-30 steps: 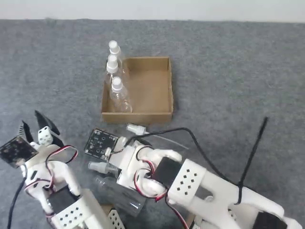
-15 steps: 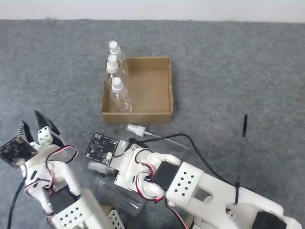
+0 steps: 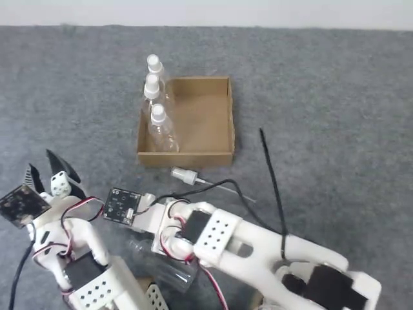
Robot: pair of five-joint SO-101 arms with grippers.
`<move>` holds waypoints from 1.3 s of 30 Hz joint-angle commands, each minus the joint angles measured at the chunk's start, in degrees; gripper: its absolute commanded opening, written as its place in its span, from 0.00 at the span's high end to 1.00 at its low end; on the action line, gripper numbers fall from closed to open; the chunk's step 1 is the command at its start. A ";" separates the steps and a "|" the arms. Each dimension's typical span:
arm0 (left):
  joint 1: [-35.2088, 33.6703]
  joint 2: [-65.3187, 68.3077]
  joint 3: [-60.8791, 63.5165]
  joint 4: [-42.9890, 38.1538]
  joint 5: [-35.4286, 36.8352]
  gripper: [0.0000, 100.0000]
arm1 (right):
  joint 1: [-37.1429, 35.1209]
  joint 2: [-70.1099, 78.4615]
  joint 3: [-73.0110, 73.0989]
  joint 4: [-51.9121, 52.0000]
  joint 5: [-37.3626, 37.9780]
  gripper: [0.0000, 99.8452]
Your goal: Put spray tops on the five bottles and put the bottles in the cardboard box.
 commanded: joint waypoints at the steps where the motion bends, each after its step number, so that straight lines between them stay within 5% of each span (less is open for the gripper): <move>1: -0.26 -0.97 -0.40 -1.93 0.35 0.86 | 3.12 2.33 -4.66 0.92 2.20 0.71; 13: -0.26 -0.97 -0.40 -1.93 0.35 0.86 | 12.88 4.88 -13.80 16.40 18.29 0.71; 21: -0.26 -0.97 -0.40 -1.93 0.35 0.86 | 13.93 4.79 -14.77 17.80 18.90 0.71; 27: -0.26 -0.97 -0.40 -1.93 0.35 0.86 | 16.57 4.70 -19.78 23.87 18.99 0.83; 39: -0.26 -0.97 -0.40 -1.93 0.35 0.86 | 23.60 2.24 -24.00 30.29 25.32 0.83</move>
